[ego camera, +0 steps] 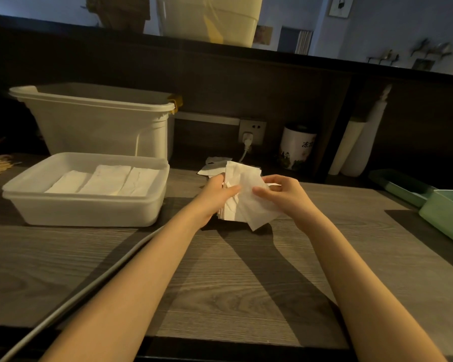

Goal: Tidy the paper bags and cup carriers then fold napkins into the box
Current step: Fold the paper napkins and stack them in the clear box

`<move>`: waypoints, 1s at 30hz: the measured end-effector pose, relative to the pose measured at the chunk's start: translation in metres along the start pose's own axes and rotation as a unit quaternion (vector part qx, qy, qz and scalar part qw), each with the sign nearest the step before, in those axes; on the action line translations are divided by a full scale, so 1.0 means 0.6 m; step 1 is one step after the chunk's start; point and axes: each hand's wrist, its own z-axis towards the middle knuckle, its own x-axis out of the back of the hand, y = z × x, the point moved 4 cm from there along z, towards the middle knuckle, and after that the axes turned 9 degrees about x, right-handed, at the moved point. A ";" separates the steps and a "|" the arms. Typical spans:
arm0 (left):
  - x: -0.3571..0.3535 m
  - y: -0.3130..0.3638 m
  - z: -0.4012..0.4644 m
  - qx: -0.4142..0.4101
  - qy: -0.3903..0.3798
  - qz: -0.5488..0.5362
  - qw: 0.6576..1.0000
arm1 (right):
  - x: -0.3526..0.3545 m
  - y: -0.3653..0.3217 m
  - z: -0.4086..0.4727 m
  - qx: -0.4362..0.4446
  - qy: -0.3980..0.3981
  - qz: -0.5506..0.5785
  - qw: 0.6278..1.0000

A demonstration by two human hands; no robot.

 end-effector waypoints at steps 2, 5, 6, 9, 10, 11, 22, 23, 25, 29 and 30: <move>0.000 -0.001 -0.001 0.016 -0.002 -0.057 0.998 | 0.005 -0.002 0.001 0.023 0.031 -0.021 0.999; -0.003 -0.007 -0.001 0.092 0.002 -0.202 0.975 | 0.017 -0.006 0.002 0.044 0.079 0.040 0.995; -0.005 -0.009 -0.002 0.114 0.007 -0.239 0.964 | 0.019 -0.007 0.002 0.048 0.085 0.075 0.992; -0.011 -0.014 -0.006 0.156 0.005 -0.315 0.936 | 0.016 -0.009 0.001 0.056 0.091 0.146 0.984; -0.014 -0.014 -0.008 0.160 -0.009 -0.333 0.929 | 0.012 -0.009 0.001 0.057 0.095 0.147 0.983; -0.017 -0.013 -0.010 0.160 -0.027 -0.345 0.925 | 0.007 -0.009 0.002 0.061 0.099 0.137 0.984; -0.031 -0.003 -0.013 0.075 -0.020 -0.258 0.963 | -0.008 -0.012 0.004 0.123 0.146 -0.140 0.972; -0.030 -0.002 -0.013 0.073 -0.010 -0.257 0.964 | -0.008 -0.012 0.004 0.122 0.152 -0.157 0.968; -0.029 -0.001 -0.012 0.066 0.006 -0.251 0.966 | -0.006 -0.013 0.004 0.119 0.165 -0.161 0.966; -0.029 -0.002 -0.011 0.061 0.012 -0.252 0.966 | 0.001 -0.010 0.004 0.107 0.192 -0.176 0.960; -0.028 -0.002 -0.010 0.060 0.013 -0.249 0.966 | 0.002 -0.009 0.004 0.104 0.193 -0.187 0.958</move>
